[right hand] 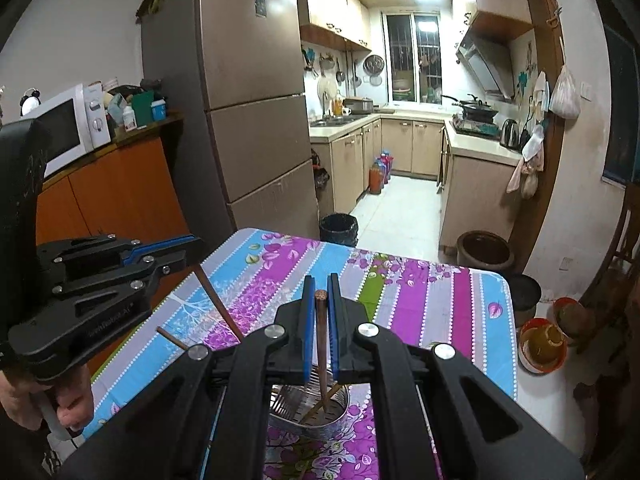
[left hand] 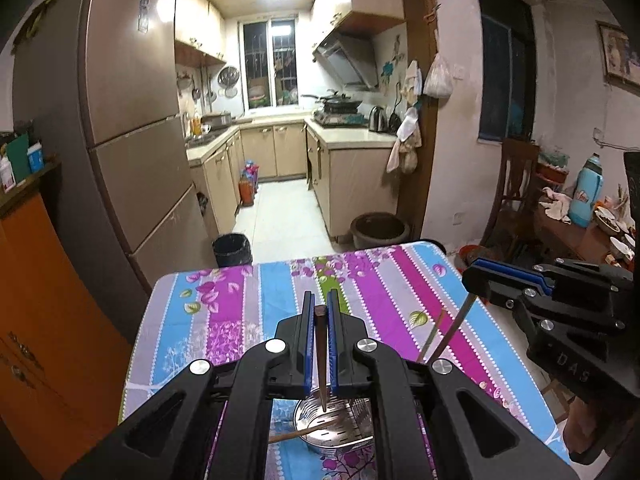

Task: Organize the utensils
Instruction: 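Lower the held chopsticks into the holder with both tools, then open both tools to drop the chopsticks into the holder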

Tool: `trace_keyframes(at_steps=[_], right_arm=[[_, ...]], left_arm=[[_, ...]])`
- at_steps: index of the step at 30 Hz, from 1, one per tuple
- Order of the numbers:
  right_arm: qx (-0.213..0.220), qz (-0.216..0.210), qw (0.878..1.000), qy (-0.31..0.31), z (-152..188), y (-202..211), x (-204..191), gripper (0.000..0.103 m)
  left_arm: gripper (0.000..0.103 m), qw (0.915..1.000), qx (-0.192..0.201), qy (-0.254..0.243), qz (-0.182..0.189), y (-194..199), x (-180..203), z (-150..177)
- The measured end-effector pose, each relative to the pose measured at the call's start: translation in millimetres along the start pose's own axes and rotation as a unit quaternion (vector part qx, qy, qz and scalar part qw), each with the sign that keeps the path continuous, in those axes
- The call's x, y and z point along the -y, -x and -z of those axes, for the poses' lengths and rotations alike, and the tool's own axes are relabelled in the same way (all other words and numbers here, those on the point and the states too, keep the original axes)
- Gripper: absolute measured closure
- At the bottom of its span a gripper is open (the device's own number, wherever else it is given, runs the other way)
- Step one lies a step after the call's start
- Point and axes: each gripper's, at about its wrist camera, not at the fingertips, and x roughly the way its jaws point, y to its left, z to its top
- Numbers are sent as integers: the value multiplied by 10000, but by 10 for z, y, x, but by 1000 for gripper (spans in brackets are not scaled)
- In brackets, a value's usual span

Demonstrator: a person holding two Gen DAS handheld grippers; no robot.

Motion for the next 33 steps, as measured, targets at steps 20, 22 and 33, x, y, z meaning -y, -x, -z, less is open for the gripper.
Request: trace_keyframes(at_steps=[20, 22, 33], right_arm=[[116, 323, 9993, 152, -35, -351, 181, 77], [156, 320, 9993, 124, -20, -353, 217, 67], [369, 339, 9987, 4, 34, -228, 297, 42]], left_arm=[[95, 9982, -121, 431, -409, -362, -257, -101], [95, 9979, -109, 478, -417, -373, -284, -108], [67, 9974, 131, 517, -483, -209, -323, -126]])
